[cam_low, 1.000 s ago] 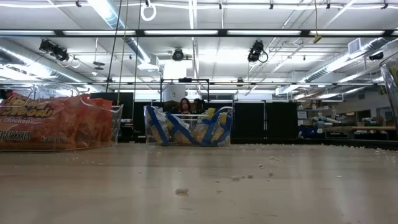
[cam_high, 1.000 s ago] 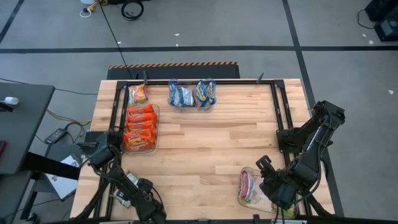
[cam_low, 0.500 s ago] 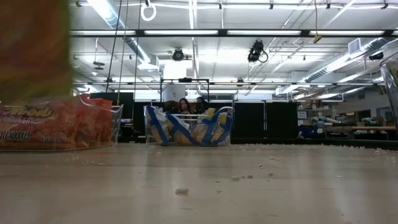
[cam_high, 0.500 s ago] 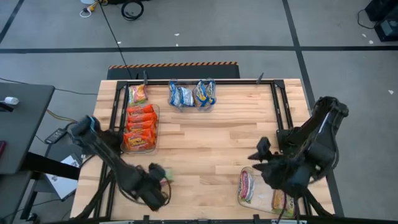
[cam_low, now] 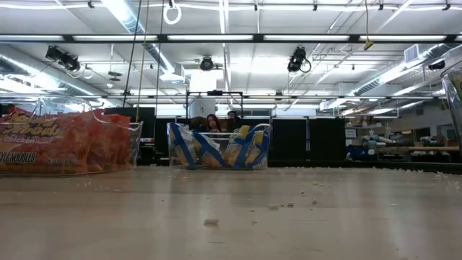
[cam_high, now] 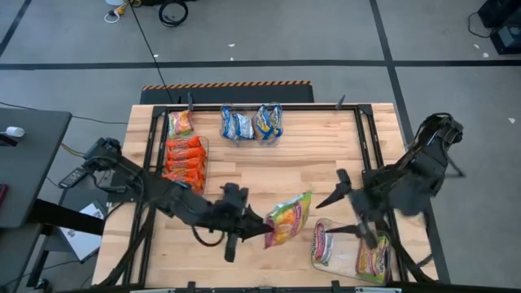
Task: Sort Maruchan noodles
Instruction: Put the green noodles into the right transparent bin
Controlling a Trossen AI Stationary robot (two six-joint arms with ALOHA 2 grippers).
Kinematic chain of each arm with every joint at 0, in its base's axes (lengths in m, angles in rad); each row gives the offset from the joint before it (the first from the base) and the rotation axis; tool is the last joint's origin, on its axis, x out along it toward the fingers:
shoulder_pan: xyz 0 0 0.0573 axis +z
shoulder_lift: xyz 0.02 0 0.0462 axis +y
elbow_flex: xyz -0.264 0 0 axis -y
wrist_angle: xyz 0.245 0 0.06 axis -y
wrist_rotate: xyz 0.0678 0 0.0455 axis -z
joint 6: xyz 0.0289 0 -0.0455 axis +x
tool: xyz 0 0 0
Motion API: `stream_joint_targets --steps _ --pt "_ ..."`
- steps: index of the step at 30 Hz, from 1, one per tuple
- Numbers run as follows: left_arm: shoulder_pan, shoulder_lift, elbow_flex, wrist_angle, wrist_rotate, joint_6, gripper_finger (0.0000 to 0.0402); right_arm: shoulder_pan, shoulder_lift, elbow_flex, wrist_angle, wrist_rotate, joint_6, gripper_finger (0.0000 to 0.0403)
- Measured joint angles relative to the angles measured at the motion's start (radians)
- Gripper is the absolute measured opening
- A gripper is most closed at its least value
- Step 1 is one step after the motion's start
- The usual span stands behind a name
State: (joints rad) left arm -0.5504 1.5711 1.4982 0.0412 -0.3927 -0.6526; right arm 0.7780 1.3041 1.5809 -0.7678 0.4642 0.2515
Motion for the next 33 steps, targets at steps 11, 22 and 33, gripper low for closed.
stream_joint_targets --steps 11,22,33 --pt "0.068 0.001 0.0 0.323 0.175 0.399 0.0007 -0.071 -0.046 -0.002 0.468 -0.137 -0.103 0.0332" --pt "0.103 0.03 0.0 0.354 0.329 0.455 0.0007 -0.139 0.043 -0.002 0.603 -0.156 -0.131 0.0336" --pt "0.121 0.028 0.0 0.358 0.345 0.561 0.0007 -0.18 0.036 -0.003 0.586 -0.239 -0.048 0.0333"
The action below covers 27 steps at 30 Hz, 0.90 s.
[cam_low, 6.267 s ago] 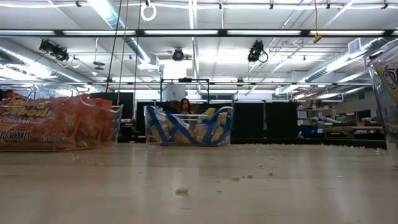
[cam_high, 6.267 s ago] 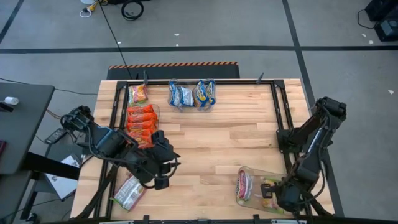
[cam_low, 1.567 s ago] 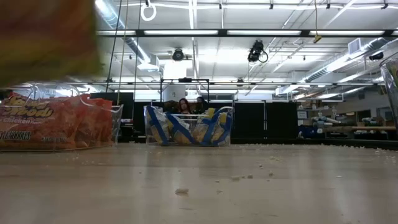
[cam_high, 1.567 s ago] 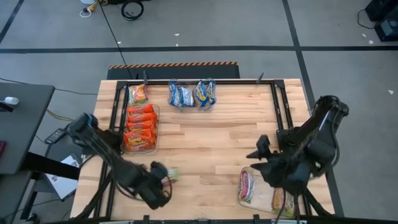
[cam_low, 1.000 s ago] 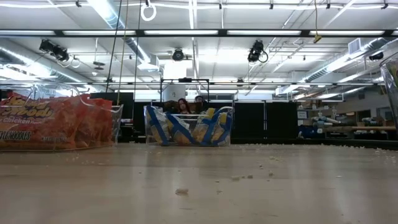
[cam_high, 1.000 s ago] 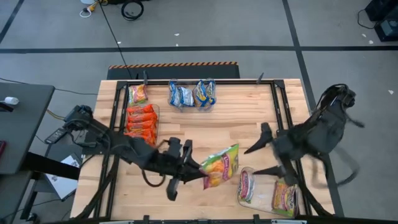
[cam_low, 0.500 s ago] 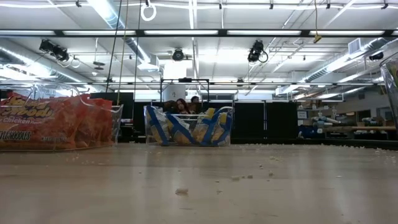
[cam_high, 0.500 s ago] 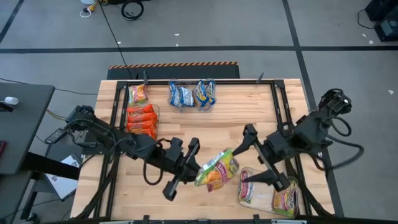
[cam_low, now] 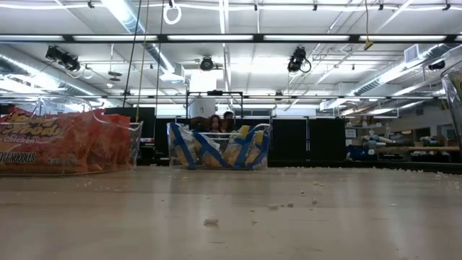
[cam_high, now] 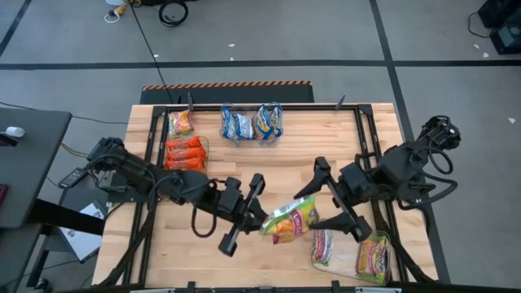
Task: Sort Maruchan noodles
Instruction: Put the green noodles into the right transparent bin
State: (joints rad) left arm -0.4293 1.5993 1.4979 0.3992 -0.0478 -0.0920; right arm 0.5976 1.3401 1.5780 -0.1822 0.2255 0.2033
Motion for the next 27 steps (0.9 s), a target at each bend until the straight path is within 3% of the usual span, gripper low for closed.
stream_joint_targets --steps 5,9,16,21,27 --pt "0.045 0.0 0.0 -0.001 0.001 0.002 0.0007 -0.021 0.022 0.0 0.011 -0.119 0.014 0.0331" --pt "0.073 0.0 0.0 -0.013 0.013 0.001 0.0007 -0.039 0.043 0.0 0.013 -0.123 0.015 0.0319" --pt "0.09 -0.003 0.002 -0.052 0.029 -0.026 0.001 -0.056 0.046 -0.001 0.036 -0.09 0.015 0.0245" --pt "0.099 -0.006 0.002 -0.082 0.019 -0.041 0.0032 -0.072 0.046 -0.001 0.028 -0.085 0.029 0.0169" --pt "0.129 -0.049 0.002 -0.215 0.009 -0.101 0.0092 -0.079 0.034 -0.001 -0.045 -0.042 0.087 0.0163"
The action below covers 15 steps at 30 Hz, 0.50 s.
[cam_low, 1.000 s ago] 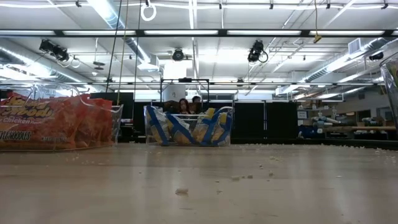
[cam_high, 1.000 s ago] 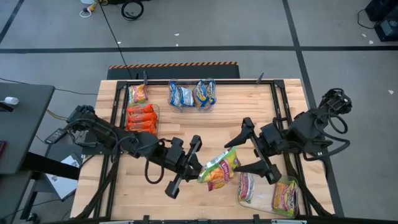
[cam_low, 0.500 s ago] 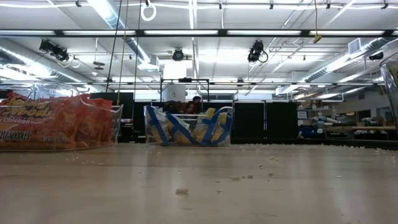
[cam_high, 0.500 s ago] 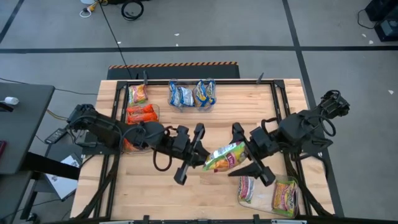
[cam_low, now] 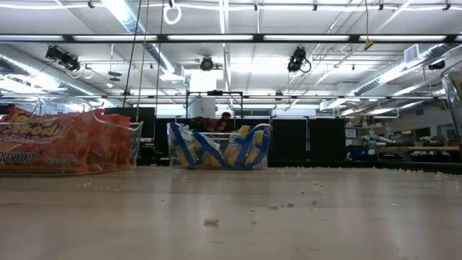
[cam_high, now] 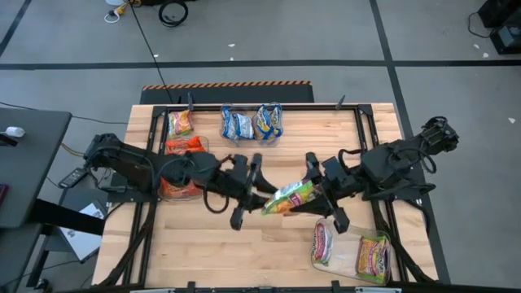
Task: Sort Maruchan noodles
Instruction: Put the green noodles into the right transparent bin
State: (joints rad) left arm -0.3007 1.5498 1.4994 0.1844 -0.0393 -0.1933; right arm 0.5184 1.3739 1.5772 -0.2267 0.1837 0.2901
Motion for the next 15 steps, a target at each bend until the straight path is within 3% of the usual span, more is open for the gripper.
stream_joint_targets --steps 3,7,11,15 --pt "0.014 -0.056 -0.001 -0.128 -0.016 -0.001 0.0137 0.01 -0.041 0.0 -0.123 0.074 0.05 0.0173" --pt "0.007 -0.171 0.0 -0.393 -0.055 0.001 0.019 0.043 -0.101 0.003 -0.398 0.2 0.254 0.017" --pt "-0.005 -0.283 0.0 -0.725 -0.159 -0.034 0.0208 0.097 -0.084 0.003 -0.831 0.323 0.627 0.0163" --pt "0.002 -0.377 0.0 -1.006 -0.315 -0.116 0.0205 0.132 0.025 0.0 -1.149 0.282 1.119 0.0165"
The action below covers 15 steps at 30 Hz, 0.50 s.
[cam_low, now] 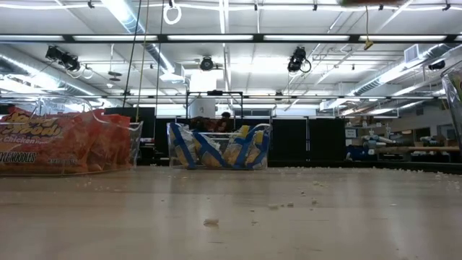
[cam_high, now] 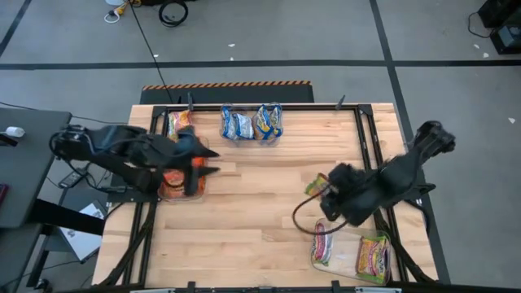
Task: Sort Maruchan noodles
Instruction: Put the green noodles into the right transparent bin
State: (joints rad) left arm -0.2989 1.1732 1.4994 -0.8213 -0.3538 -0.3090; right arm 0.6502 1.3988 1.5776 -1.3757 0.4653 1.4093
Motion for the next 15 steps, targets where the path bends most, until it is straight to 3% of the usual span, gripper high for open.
stream_joint_targets --steps 4,7,11,15 --pt "-0.001 -0.053 0.0 -0.203 -0.097 -0.079 0.0197 0.038 0.122 0.0 -0.136 -0.231 0.426 0.0165" --pt "-0.008 -0.069 0.0 -0.289 -0.119 -0.104 0.0195 0.088 0.206 0.0 -0.135 -0.355 0.639 0.0165" --pt "-0.008 -0.069 0.0 -0.311 -0.12 -0.067 0.0195 0.164 0.305 0.0 -0.056 -0.484 0.84 0.0165" --pt "-0.008 -0.068 0.0 -0.305 -0.114 -0.04 0.0195 0.215 0.388 0.0 -0.048 -0.596 0.915 0.0166"
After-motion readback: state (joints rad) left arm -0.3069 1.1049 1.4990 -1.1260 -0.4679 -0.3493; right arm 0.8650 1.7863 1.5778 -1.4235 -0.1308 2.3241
